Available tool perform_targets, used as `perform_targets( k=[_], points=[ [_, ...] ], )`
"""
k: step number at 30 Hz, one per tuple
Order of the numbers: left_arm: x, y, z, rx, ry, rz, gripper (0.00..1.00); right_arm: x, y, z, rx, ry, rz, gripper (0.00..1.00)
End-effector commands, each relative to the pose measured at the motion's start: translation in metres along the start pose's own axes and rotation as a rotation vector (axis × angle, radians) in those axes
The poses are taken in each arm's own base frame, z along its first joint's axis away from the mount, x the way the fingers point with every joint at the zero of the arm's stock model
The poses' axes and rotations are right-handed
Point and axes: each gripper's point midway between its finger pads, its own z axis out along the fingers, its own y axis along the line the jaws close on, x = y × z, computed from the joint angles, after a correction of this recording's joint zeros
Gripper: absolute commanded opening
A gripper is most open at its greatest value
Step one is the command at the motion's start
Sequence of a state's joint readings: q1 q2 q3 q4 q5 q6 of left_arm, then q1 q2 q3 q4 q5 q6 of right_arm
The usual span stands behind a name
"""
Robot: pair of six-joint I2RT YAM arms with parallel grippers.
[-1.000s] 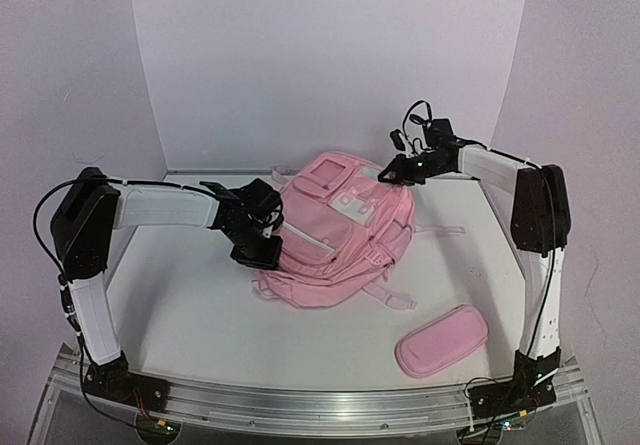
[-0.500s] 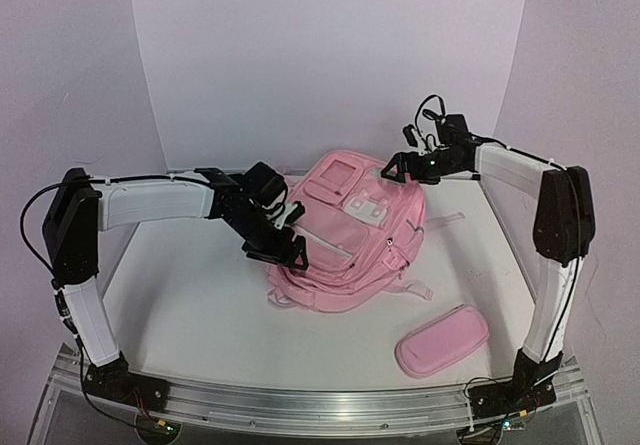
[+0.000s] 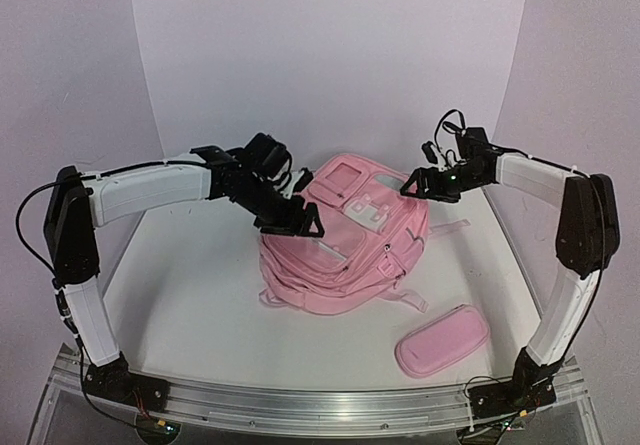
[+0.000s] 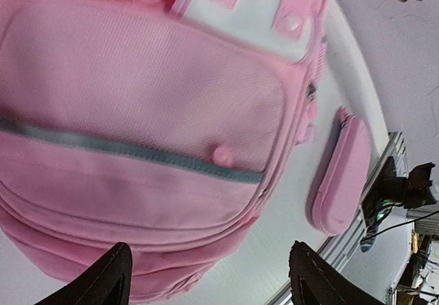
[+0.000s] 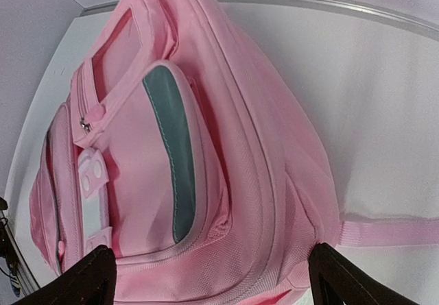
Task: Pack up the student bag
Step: Adjust the student bag at the center of the board.
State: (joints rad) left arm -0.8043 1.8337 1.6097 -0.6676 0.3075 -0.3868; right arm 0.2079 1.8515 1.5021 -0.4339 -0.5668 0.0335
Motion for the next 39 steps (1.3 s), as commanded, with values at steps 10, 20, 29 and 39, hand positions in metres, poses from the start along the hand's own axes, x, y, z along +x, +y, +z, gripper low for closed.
perform_targets(
  k=[10,20,29,39],
  points=[
    [0.076,0.092,0.045,-0.143,0.092,-0.468,0.72,0.108,0.024,-0.014,-0.135,0.202,0.006,0.82],
    [-0.044,0.207,0.039,-0.281,-0.125,-0.557,0.56,0.124,0.067,-0.023,-0.324,0.180,-0.045,0.82],
    [-0.074,0.167,-0.022,-0.257,-0.164,-0.317,0.83,0.045,0.070,-0.072,-0.217,-0.023,-0.187,0.94],
    [-0.074,0.046,0.018,-0.173,-0.206,-0.208,0.80,-0.018,0.014,-0.047,0.051,-0.079,-0.166,0.98]
  ],
)
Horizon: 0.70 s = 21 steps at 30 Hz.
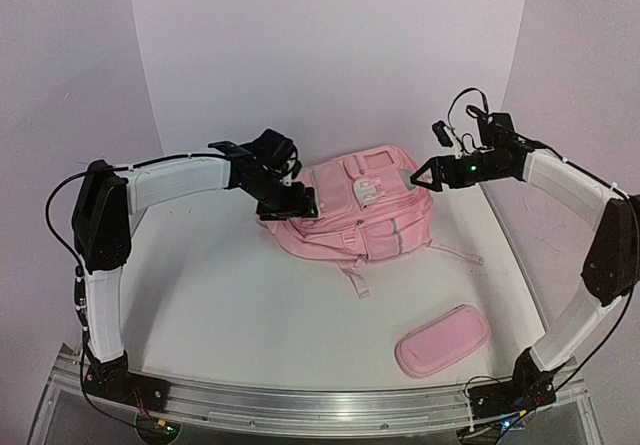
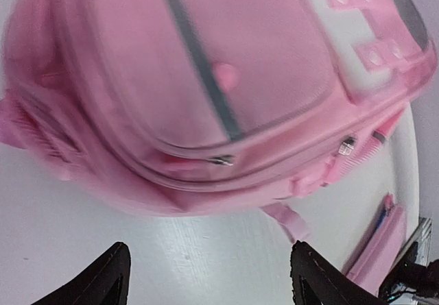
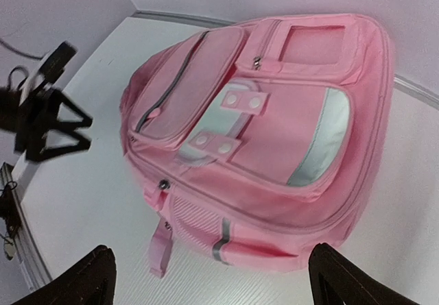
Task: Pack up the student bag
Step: Adjust the student bag at the center of the board.
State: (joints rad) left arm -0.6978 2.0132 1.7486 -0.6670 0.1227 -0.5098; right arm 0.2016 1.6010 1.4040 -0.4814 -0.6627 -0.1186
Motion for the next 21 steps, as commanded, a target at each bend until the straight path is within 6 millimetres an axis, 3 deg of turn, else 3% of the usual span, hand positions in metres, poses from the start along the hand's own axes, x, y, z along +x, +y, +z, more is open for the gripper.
perform_targets(
  k=[1,4,9,15,21],
  points=[
    [-0.020,-0.057,-0.011,0.089,-0.109,-0.011,0.79,-0.004,-0.045,0.030,0.143,0.032,0.040,0.98],
    [-0.022,-0.084,0.006,0.123,-0.101,-0.014,0.76,-0.001,-0.054,0.052,0.118,0.051,0.106,0.98],
    [-0.022,-0.095,0.036,0.097,-0.076,-0.004,0.69,0.018,-0.059,0.077,0.065,0.106,0.218,0.97],
    [-0.008,-0.099,0.059,0.093,-0.001,0.025,0.53,0.030,-0.055,0.082,0.032,0.130,0.274,0.91],
    [0.014,-0.109,0.050,0.107,0.018,0.078,0.50,0.039,-0.046,0.070,0.020,0.138,0.295,0.92]
  ],
)
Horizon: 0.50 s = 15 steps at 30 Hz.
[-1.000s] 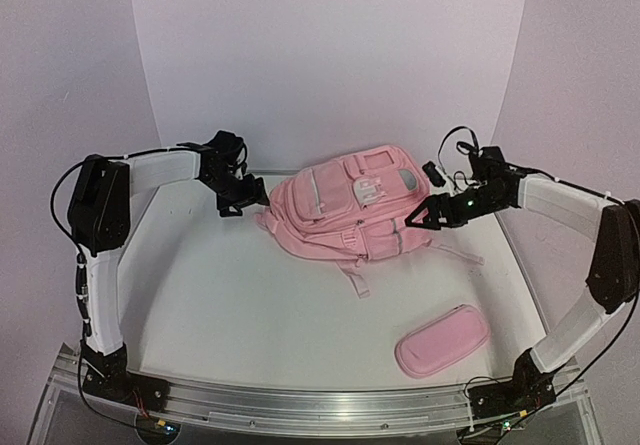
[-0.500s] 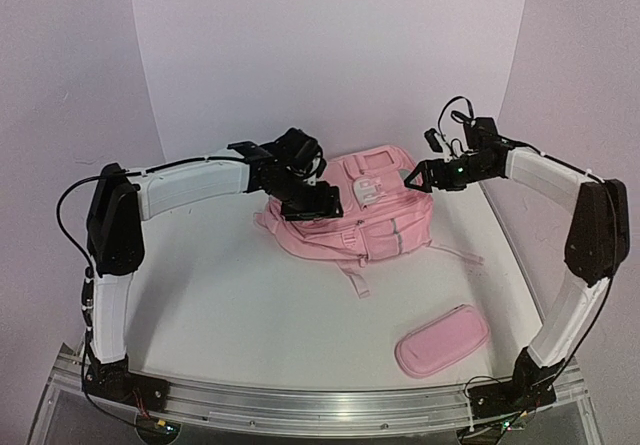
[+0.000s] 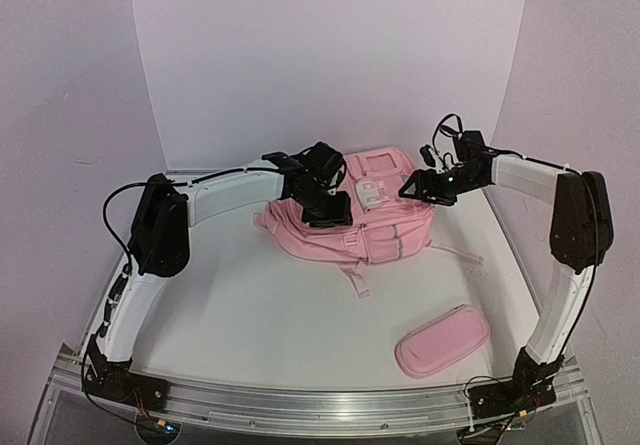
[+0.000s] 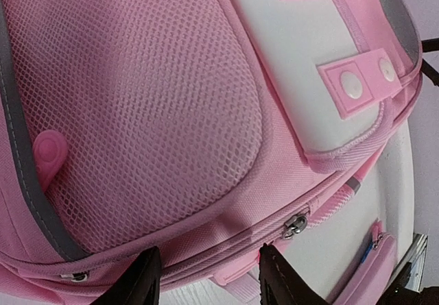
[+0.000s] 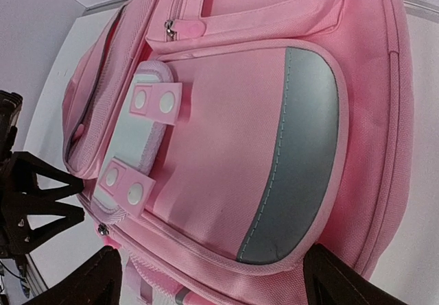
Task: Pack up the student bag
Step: Adjust the student bag at the center of the board, then unzip the student bag at the center of the board.
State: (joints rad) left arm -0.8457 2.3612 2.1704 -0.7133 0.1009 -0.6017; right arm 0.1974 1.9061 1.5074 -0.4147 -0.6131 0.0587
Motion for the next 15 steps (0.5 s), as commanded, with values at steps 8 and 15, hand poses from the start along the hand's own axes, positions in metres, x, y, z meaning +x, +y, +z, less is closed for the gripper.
perform_targets(
  k=[8,15],
  points=[
    [0.009,-0.030,-0.048,0.067,-0.031,0.083,0.55,-0.017,-0.003,-0.067,-0.008,-0.059,0.057,0.98],
    [0.017,-0.036,-0.038,0.069,0.008,0.110,0.59,-0.021,-0.026,-0.061,0.010,-0.049,0.100,0.98]
  ],
)
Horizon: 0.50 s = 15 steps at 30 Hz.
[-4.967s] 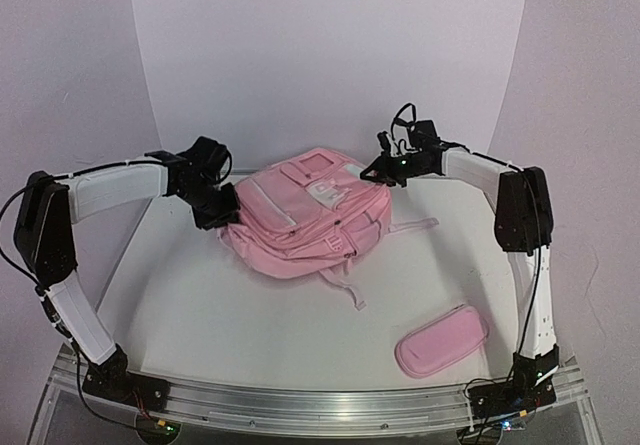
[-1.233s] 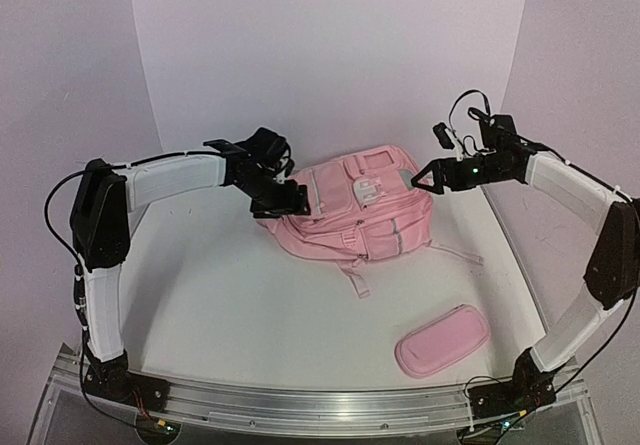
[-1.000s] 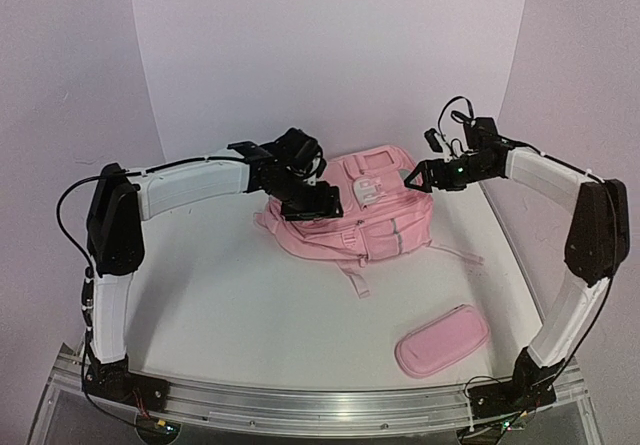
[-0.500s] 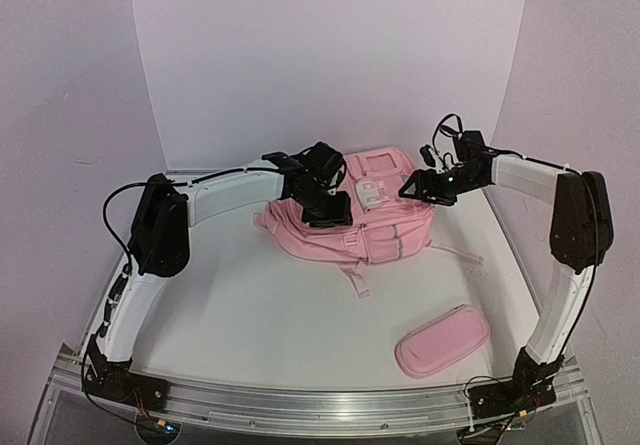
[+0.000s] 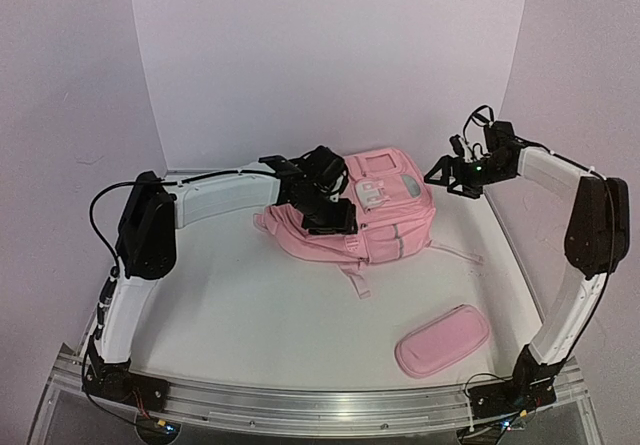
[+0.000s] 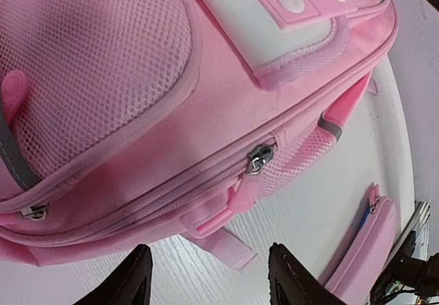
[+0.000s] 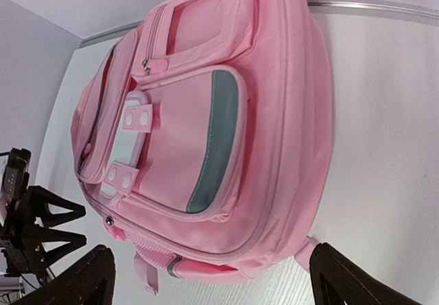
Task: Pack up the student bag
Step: Unzip the student bag at the center of the board.
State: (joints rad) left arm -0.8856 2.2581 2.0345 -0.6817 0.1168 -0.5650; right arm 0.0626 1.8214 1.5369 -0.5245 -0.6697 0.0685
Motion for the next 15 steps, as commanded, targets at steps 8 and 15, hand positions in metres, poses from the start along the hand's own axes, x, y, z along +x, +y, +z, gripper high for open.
perform_targets(
  k=[8,15],
  points=[
    [-0.012,-0.020,0.002,0.029,0.003,0.035,0.61,0.020,-0.009,0.045,-0.073,0.113,0.096,0.94],
    [-0.011,-0.018,0.018,0.021,0.013,0.035,0.59,0.045,0.001,0.065,-0.116,0.184,0.124,0.84]
  ],
)
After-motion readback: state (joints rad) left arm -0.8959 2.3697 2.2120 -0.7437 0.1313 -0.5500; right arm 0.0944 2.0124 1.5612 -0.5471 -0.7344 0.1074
